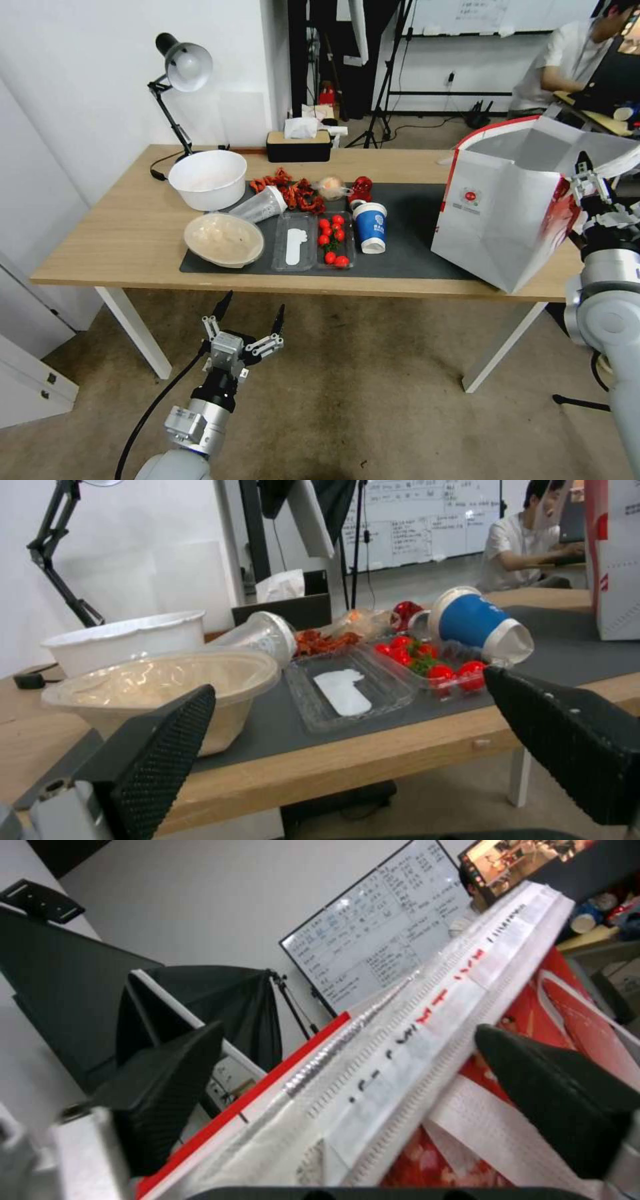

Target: Pick up the food delivery bag from the floor and place it on the table.

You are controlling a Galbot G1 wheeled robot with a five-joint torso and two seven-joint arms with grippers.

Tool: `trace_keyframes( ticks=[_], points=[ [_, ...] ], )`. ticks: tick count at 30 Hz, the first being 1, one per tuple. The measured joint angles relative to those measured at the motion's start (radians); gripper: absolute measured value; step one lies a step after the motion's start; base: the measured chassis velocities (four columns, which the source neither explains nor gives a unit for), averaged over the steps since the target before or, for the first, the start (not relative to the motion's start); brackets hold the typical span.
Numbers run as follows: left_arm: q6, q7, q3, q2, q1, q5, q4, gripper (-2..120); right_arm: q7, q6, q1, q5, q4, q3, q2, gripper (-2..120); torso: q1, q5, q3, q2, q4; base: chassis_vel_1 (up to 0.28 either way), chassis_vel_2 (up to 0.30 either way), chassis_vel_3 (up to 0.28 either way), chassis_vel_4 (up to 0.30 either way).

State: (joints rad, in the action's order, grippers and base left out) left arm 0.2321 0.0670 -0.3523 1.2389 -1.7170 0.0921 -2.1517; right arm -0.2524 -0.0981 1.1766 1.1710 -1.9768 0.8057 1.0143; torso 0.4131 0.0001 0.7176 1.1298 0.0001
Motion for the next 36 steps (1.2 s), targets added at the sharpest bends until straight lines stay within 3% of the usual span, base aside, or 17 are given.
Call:
trace_keyframes(
  ticks=[9,15,30,36],
  points=[
    [0.003,0.002,0.001,0.001,-0.003,-0.003,-0.005,100,0.021,0.015,0.031,-0.008,-0.049,0.026,-0.002,100,0.000,0.0000,0.000,0.000,0.0000,0.000,0.000,0.000,0.000],
    [0.003,0.003,0.006,0.003,-0.005,-0.005,-0.008,100,0.078,0.109,0.138,-0.091,-0.147,0.093,0.024,100,0.000,-0.0002,0.000,0.000,-0.0004,0.000,0.000,0.000,0.000],
    [0.015,0.005,0.012,0.005,-0.008,-0.009,-0.018,100,0.151,0.035,0.160,-0.223,-0.103,0.114,0.019,100,0.000,0.0000,0.000,0.000,0.0000,0.000,0.000,0.000,0.000],
    [0.020,0.007,0.005,0.006,-0.014,-0.010,-0.030,100,0.241,0.009,0.211,-0.209,-0.184,0.144,0.051,100,0.000,-0.0001,0.000,0.000,-0.0001,0.000,0.000,0.000,0.000]
  ],
)
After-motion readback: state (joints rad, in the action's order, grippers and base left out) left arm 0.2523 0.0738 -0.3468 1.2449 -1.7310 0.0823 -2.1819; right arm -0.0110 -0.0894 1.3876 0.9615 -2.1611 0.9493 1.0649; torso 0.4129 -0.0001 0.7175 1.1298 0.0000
